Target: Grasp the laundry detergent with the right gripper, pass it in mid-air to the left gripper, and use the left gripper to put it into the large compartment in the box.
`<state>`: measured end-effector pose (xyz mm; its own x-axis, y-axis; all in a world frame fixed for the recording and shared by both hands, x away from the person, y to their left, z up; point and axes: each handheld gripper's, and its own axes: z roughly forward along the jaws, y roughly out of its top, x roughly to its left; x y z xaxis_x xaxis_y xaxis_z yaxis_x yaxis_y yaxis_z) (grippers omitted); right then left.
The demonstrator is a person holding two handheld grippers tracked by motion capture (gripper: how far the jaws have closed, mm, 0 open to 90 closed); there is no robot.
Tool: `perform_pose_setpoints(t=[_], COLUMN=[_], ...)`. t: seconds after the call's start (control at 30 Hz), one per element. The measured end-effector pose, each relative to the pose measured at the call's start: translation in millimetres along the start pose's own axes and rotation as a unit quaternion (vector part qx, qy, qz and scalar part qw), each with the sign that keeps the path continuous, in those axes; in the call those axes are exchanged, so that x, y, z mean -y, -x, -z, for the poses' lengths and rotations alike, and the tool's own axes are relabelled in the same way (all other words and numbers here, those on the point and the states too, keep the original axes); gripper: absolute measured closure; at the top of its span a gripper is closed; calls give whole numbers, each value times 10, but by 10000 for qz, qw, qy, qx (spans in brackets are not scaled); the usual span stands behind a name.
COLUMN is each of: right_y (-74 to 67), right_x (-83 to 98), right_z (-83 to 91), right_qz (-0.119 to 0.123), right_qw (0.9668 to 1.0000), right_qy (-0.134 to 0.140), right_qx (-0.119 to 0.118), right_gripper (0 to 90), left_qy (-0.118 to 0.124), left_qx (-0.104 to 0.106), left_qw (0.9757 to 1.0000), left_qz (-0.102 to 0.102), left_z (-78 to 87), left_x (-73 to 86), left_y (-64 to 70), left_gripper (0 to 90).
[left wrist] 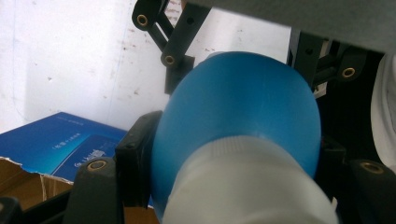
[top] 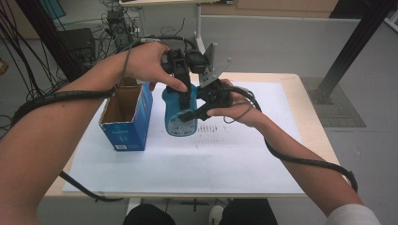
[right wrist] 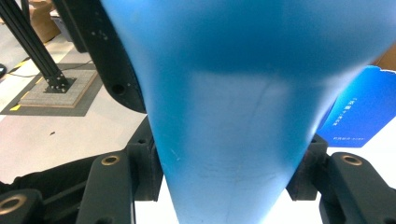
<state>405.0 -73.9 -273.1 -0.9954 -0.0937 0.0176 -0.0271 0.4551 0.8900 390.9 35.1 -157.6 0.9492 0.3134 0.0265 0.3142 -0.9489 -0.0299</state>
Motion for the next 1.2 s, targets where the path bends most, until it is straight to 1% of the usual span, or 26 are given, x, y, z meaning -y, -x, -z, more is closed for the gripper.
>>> perform_pose_setpoints(t=[0.1,0.13,0.17,0.2,0.23,0.27,0.3,0.33,0.37,0.43,0.47,0.5,0.57,0.6,0.67,0.77,0.8,0.83,0.87,0.9,0.93,1.0,1.1,1.13,1.17,1.2], right_y=[-8,-9,7,6,-5,-5,6,-12,-13,-3,-13,-5,-6,-10,-5,-1,1,-1,9,17,21,31,45,48,48,46], right_x=[4,5,3,2,-2,-1,5,8,9,16,15,18,20,21,20,23,29,36,51,62,76,110,153,166,172,176], right_z=[11,22,23,27,31,36,37,49,51,53,55,55,54,58,76,118,136,152,171,187,208,255,346,396,425,463], right_qz=[-93,-136,-50,-48,-107,-93,-31,-180,-191,-104,-174,-115,-95,-148,-157,-252,-268,-395,-422,-408,-444,-588,-660,-742,-796,-804], right_qw=[9999,9999,9999,9999,9999,9999,10000,9998,9998,9999,9998,9999,9999,9998,9998,9995,9996,9992,9991,9991,9989,9978,9964,9955,9947,9936], right_qy=[52,90,125,111,116,99,81,64,86,75,96,75,100,155,156,163,117,41,-14,-66,-113,-222,-388,-421,-429,-509], right_qx=[-35,-46,-10,-14,-62,-57,9,-52,-70,-13,-67,-24,-12,-47,-20,-18,2,19,66,91,130,204,362,417,496,604], right_gripper=[413,409,409,409,409,409,408,408,408,408,408,408,403,387,339,280,254,218,205,194,162,120,95,82,76,73], left_qy=[34,-11,-1,-29,8,17,-11,15,3,-3,-31,-21,-50,-56,-35,-43,-22,-25,7,-18,10,4,44,84,93,75], left_qx=[-15,-11,-9,11,0,-2,13,27,21,21,33,26,29,35,39,28,27,34,14,-14,-1,-2,78,90,95,81], left_qw=[10000,10000,10000,10000,10000,10000,10000,10000,10000,10000,10000,10000,10000,10000,10000,10000,9999,9999,9998,9999,9997,9994,9985,9980,9976,9973], left_qz=[36,6,22,20,20,23,18,39,26,28,14,13,-3,1,52,86,125,152,174,145,251,335,542,613,681,732], left_z=[-11,-9,-16,-16,-24,-25,-19,-21,-19,-19,-17,-19,-15,-15,-21,-15,-11,2,5,20,27,53,97,105,120,141], left_x=[-6,-10,-11,-14,-13,-14,-18,-18,-21,-25,-29,-31,-33,-32,-28,-18,-13,-8,-4,-3,3,13,48,57,67,78], left_y=[9,3,3,-1,0,1,-1,1,-1,0,0,0,-8,-9,-8,-19,-24,-37,-42,-55,-53,-77,-128,-136,-150,-169], left_gripper=[350,350,350,351,351,351,352,352,352,352,352,352,352,352,352,352,352,352,352,352,352,352,353,353,353,353])
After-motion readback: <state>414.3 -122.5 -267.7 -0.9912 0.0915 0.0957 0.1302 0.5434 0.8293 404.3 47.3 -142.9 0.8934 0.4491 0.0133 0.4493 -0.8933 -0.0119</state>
